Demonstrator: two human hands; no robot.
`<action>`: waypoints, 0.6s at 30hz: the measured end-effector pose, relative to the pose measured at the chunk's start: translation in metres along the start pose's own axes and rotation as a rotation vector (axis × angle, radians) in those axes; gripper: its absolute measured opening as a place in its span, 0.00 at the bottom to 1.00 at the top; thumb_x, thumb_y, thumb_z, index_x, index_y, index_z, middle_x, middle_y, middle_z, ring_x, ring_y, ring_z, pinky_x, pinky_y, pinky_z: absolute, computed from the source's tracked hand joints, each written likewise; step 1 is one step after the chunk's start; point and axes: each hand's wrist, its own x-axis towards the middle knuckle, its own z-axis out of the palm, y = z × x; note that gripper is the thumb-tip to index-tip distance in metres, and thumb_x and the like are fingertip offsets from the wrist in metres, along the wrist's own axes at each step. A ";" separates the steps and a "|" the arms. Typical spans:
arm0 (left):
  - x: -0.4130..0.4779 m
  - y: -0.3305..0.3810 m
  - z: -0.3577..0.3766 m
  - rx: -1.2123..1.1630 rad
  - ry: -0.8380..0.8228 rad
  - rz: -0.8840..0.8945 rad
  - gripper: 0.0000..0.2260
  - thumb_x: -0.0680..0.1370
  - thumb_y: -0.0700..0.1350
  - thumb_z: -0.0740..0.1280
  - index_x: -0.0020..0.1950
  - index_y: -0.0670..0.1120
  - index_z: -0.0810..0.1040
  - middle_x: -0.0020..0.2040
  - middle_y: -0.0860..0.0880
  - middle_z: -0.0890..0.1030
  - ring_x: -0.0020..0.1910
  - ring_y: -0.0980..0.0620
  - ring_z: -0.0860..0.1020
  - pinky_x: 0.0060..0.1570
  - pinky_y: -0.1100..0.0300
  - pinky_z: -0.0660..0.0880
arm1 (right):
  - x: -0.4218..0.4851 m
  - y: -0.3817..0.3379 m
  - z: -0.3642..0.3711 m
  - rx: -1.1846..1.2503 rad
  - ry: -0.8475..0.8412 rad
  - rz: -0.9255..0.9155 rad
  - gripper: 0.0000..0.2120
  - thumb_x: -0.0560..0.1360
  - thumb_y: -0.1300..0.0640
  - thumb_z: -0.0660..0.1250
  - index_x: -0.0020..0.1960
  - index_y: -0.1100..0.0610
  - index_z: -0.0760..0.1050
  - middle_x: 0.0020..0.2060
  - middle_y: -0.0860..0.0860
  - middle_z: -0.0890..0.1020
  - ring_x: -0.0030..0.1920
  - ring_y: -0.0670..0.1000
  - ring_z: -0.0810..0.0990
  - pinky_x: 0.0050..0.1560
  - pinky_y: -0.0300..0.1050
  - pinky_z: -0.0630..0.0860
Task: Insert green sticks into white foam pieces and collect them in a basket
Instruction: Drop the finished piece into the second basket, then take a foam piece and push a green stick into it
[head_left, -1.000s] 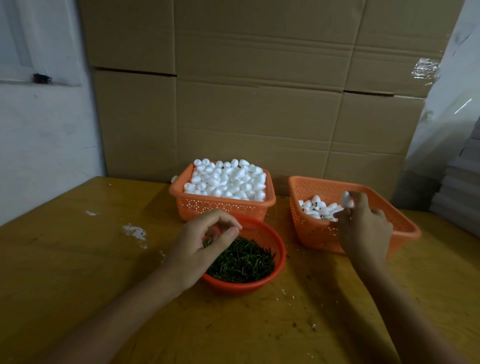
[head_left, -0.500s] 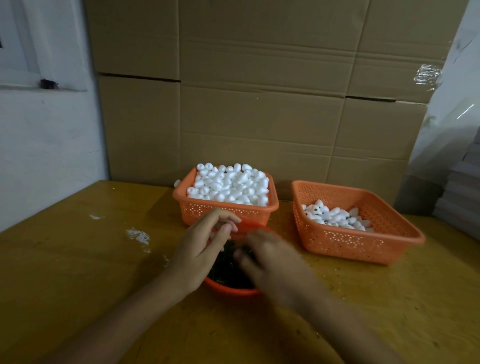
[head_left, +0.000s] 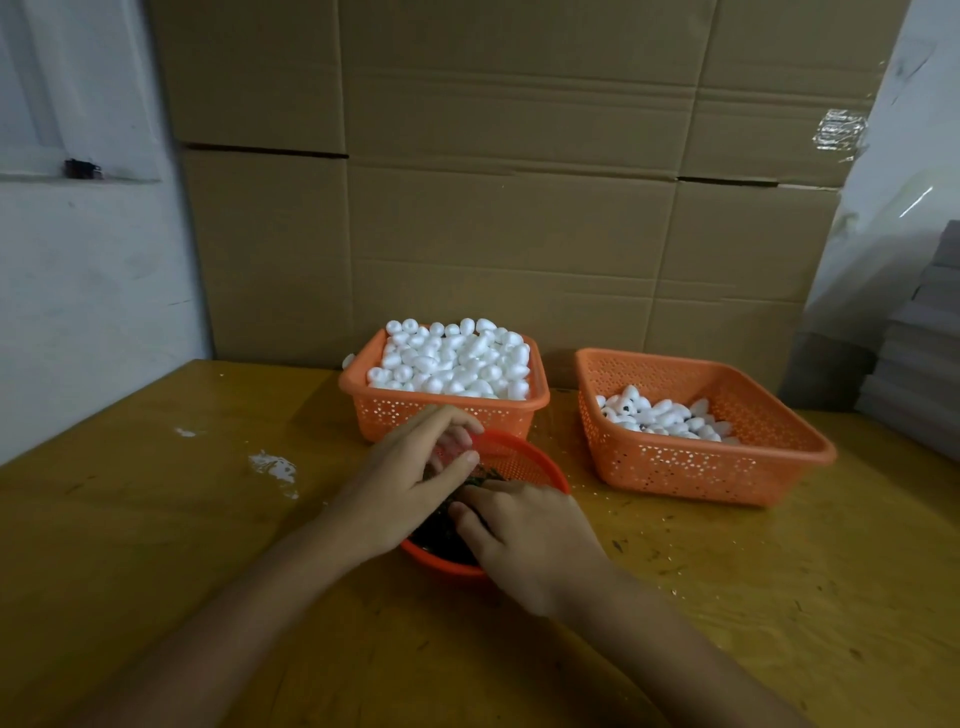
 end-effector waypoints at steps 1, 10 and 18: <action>0.003 -0.001 -0.002 0.011 0.031 -0.004 0.09 0.83 0.48 0.67 0.64 0.53 0.77 0.58 0.58 0.78 0.62 0.60 0.77 0.58 0.56 0.78 | -0.001 0.000 0.001 -0.001 0.004 -0.001 0.20 0.87 0.44 0.50 0.52 0.51 0.77 0.46 0.47 0.81 0.44 0.50 0.79 0.47 0.49 0.73; 0.055 -0.035 -0.031 0.792 -0.087 -0.318 0.36 0.81 0.69 0.45 0.84 0.52 0.58 0.86 0.46 0.54 0.85 0.45 0.50 0.80 0.44 0.54 | -0.003 0.000 0.003 0.011 0.004 0.003 0.19 0.88 0.44 0.50 0.49 0.50 0.75 0.45 0.46 0.80 0.46 0.51 0.78 0.45 0.47 0.67; 0.091 -0.044 -0.034 0.778 -0.321 -0.480 0.32 0.83 0.70 0.41 0.79 0.60 0.70 0.81 0.48 0.68 0.80 0.46 0.65 0.80 0.40 0.54 | -0.002 0.000 0.003 0.017 0.026 -0.011 0.19 0.87 0.44 0.50 0.49 0.51 0.75 0.44 0.46 0.79 0.45 0.51 0.78 0.44 0.46 0.63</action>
